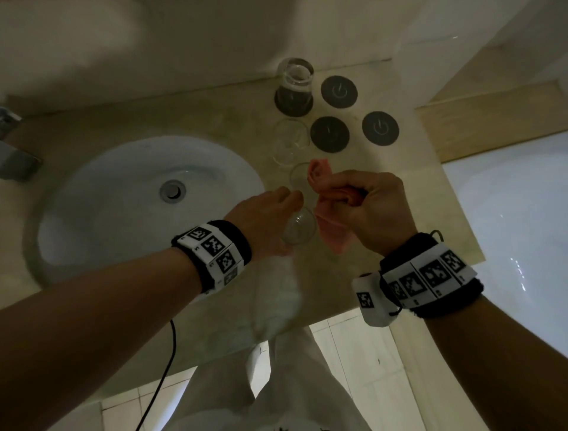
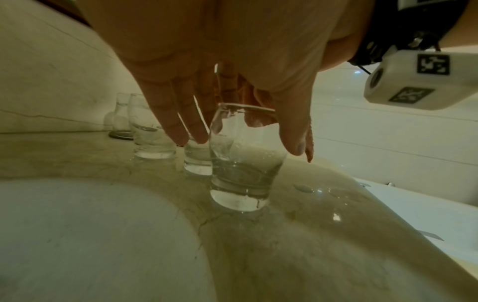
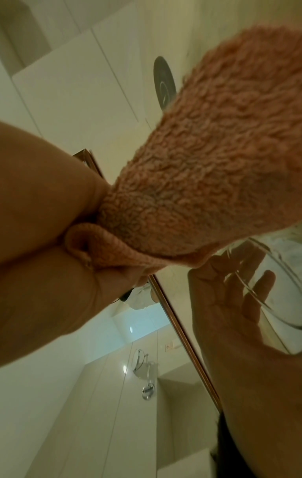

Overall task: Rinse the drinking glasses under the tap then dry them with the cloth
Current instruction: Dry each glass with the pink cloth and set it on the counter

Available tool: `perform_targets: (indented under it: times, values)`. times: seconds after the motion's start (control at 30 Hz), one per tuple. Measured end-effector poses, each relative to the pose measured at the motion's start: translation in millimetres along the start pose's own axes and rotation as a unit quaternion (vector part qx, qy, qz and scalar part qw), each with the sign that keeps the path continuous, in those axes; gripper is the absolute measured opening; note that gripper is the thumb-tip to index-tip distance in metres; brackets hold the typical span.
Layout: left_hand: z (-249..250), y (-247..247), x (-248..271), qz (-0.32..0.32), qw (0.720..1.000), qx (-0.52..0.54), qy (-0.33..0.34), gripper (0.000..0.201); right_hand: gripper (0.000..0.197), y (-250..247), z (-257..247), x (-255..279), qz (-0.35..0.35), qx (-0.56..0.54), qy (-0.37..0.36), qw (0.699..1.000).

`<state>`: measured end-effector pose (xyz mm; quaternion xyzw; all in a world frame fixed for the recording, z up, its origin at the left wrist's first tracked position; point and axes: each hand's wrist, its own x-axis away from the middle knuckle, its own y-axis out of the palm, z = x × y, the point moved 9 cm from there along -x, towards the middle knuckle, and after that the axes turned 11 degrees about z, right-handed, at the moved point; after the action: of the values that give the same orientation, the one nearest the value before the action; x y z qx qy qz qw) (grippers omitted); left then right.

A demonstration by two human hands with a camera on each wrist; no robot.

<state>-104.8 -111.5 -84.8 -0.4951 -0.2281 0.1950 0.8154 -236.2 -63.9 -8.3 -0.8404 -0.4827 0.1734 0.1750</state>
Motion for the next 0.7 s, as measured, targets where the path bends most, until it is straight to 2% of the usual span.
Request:
perform_targets:
  times: [0.23,0.33,0.5,0.57,0.63,0.7]
  values:
    - [-4.5,-1.3,3.5,0.023,0.996,0.072,-0.037,0.076,0.03,2.7,-4.9,-3.0,-0.024,0.035,0.006,0.999]
    - [-13.2,-2.3,10.7,0.032,0.992,0.108,-0.06,0.08,0.03,5.4,-10.8,-5.4,-0.046,0.013,0.011,0.999]
    - [-30.3,-21.1,20.4,0.08,0.979,0.165,-0.092,0.091,0.031,18.1,-30.2,-11.6,-0.089,-0.039,0.011,0.995]
    - [-38.2,-35.3,25.4,0.117,0.969,0.191,-0.102,0.092,0.034,22.1,-45.2,-14.7,-0.088,-0.044,-0.007,0.995]
    - [-47.5,-52.6,33.9,0.157,0.954,0.228,-0.113,0.09,0.049,22.6,-61.7,-19.4,-0.068,-0.026,-0.039,0.997]
    - [-58.6,-71.6,45.1,0.194,0.929,0.287,-0.129,0.09,0.056,25.3,-74.6,-25.4,-0.06,-0.021,-0.055,0.996]
